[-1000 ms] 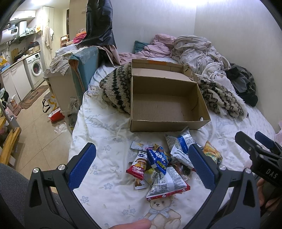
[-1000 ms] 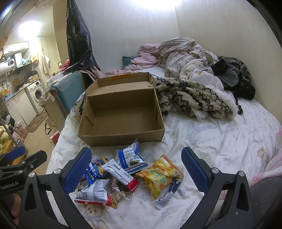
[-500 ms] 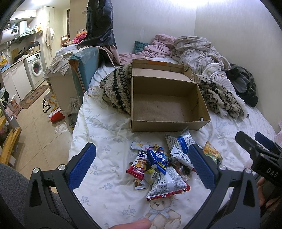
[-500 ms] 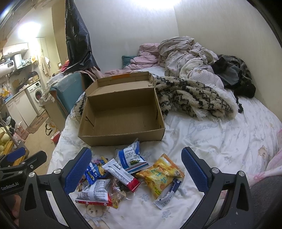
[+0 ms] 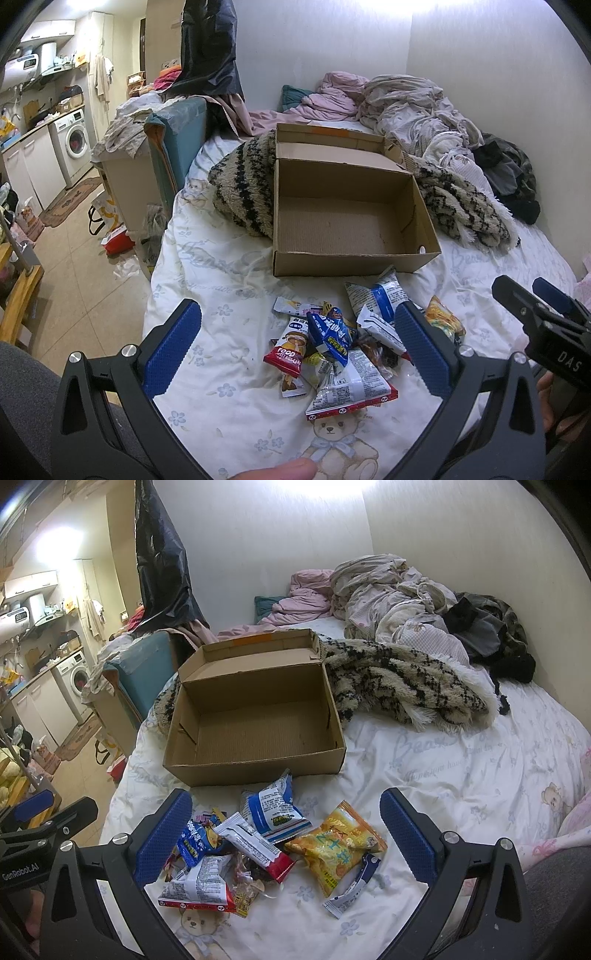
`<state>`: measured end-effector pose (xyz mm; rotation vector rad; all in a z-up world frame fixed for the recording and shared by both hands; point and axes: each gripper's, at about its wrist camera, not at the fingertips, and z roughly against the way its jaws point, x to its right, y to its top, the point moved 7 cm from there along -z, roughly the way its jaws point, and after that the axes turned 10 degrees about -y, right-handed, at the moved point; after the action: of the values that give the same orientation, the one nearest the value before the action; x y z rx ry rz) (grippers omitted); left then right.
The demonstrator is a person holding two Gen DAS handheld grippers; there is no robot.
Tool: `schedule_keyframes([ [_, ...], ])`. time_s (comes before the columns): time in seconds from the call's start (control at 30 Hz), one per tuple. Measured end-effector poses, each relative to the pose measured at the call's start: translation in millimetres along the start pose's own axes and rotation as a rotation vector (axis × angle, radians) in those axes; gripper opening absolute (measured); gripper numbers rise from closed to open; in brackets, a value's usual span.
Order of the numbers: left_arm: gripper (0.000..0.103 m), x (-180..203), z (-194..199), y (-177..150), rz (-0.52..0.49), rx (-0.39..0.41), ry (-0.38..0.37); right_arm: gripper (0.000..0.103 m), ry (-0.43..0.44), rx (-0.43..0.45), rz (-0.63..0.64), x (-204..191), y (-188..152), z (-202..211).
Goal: Organize snacks
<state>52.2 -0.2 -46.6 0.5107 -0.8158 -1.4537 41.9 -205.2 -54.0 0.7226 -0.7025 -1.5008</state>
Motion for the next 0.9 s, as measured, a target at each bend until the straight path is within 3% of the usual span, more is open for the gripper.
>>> schedule_keyframes([
  [0.9,0.103,0.4,0.5,-0.1,0.006,-0.009,0.002,0.103,0.023,-0.017,-0.002,-3.3,-1.0,-3.8],
])
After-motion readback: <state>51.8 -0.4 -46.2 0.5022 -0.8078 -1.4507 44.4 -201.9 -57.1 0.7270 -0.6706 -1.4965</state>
